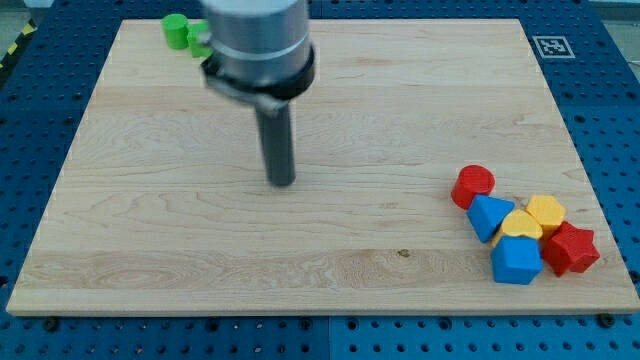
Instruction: Move the blue cube towards the bottom center
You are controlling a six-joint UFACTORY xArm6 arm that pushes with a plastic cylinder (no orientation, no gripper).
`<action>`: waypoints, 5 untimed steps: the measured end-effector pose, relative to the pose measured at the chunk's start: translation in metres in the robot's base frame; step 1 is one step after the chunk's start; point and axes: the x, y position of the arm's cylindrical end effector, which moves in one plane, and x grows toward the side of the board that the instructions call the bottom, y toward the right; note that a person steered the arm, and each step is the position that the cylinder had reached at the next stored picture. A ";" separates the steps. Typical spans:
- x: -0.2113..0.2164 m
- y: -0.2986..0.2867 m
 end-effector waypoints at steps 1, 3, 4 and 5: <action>-0.061 0.062; -0.045 0.255; 0.025 0.347; 0.087 0.381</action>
